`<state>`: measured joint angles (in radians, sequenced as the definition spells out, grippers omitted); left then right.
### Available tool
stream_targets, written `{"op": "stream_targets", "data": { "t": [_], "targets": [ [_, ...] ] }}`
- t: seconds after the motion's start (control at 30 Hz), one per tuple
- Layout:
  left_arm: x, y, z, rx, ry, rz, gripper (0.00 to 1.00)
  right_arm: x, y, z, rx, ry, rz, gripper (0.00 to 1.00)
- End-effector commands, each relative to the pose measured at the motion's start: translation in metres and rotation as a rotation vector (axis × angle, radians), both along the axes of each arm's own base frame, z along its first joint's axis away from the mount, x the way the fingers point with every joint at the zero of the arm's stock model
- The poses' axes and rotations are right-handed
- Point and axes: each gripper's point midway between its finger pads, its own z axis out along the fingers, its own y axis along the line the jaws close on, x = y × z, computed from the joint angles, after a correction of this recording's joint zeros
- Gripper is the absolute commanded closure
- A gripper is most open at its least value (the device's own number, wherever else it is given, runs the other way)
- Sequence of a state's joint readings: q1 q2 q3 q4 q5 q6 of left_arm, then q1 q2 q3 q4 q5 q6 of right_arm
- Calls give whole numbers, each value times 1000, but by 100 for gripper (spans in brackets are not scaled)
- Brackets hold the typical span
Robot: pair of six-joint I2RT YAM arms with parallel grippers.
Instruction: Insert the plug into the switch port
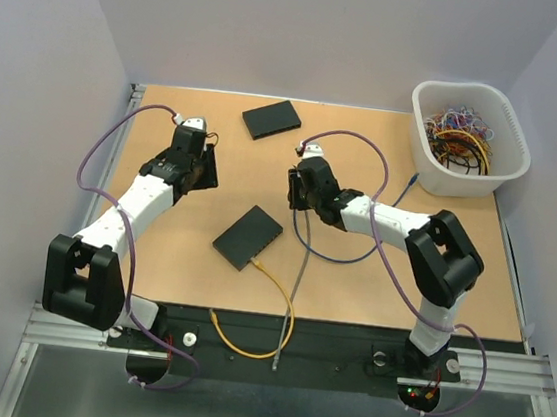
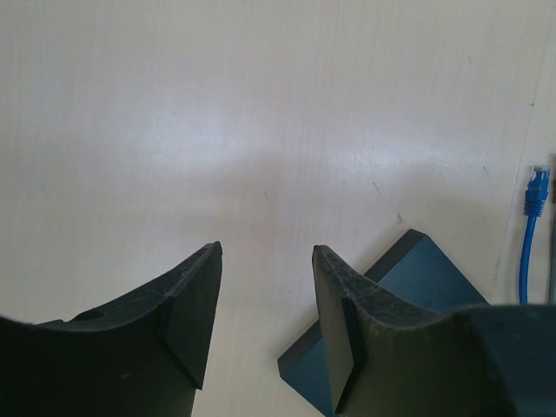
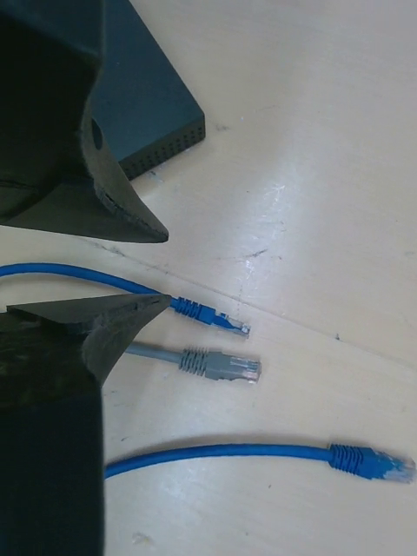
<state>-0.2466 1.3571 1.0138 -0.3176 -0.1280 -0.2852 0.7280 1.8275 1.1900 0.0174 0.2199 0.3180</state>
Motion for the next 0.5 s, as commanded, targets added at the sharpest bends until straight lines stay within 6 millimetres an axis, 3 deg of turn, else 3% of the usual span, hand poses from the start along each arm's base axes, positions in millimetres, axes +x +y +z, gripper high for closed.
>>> {"op": "stream_targets", "data": {
  "t": [0.0, 0.27, 0.47],
  "targets": [
    [2, -1, 14, -15, -60, -8, 43, 17, 16, 5, 46, 12, 21, 65],
    [0, -5, 12, -32, -52, -27, 43, 19, 15, -30, -13, 85, 7, 67],
    [0, -8, 12, -43, -50, -37, 44, 20, 6, -38, -50, 89, -33, 67]
  ]
}}
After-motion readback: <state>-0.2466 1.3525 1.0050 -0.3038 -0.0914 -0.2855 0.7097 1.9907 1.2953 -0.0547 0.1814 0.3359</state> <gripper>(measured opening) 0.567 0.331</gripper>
